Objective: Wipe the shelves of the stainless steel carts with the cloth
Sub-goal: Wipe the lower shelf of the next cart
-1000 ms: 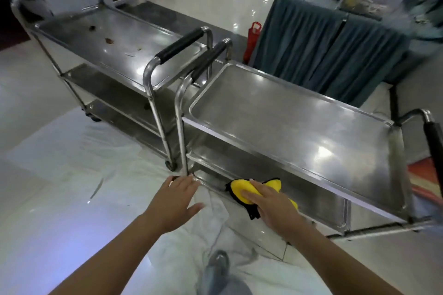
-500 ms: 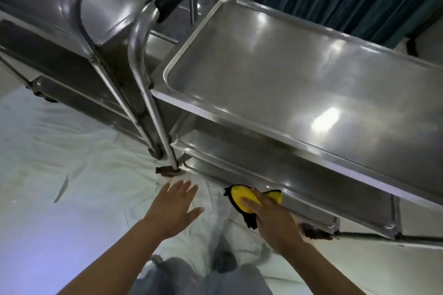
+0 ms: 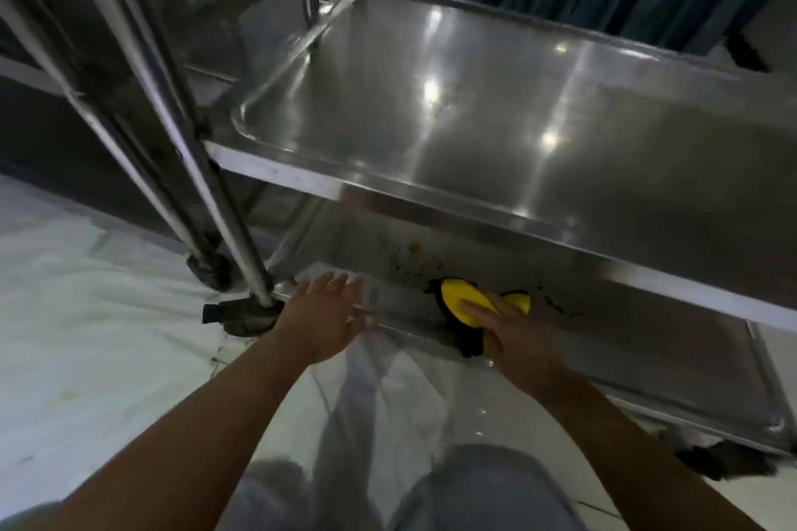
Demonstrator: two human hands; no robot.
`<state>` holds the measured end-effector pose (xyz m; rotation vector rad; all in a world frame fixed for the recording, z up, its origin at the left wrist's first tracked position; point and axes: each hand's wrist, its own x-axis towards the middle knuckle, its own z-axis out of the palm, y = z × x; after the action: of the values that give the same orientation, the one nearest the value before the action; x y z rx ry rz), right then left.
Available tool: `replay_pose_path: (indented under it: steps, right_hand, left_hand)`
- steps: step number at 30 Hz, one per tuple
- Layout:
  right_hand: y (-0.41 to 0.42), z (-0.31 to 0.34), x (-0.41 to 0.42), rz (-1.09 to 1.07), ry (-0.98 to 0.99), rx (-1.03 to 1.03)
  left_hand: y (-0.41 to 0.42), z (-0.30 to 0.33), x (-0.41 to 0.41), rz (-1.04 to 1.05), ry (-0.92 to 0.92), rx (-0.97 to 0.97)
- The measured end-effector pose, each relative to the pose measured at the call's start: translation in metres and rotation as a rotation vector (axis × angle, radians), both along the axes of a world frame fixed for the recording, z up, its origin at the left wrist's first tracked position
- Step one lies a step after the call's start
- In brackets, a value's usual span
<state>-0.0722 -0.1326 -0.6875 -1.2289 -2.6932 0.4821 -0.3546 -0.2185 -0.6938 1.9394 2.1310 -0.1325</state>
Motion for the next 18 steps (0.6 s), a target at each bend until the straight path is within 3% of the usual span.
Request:
replay_pose_path:
  steps: [6,13,18]
  right_hand:
    - [-0.003,-0.057,0.015,0.034,-0.057,-0.064]
    - [-0.007,-0.082,0.014,0.022,-0.425,-0.039]
    - [0.000,-0.088,-0.015,0.027,-0.374,0.046]
  left_hand:
    - [0.011,-0.052,-0.010,0.096,0.011,0.006]
    - [0.036,-0.070,-0.032,0.161,0.035,-0.061]
    - [0.036,-0.103,-0.040,0.182,0.011,-0.068]
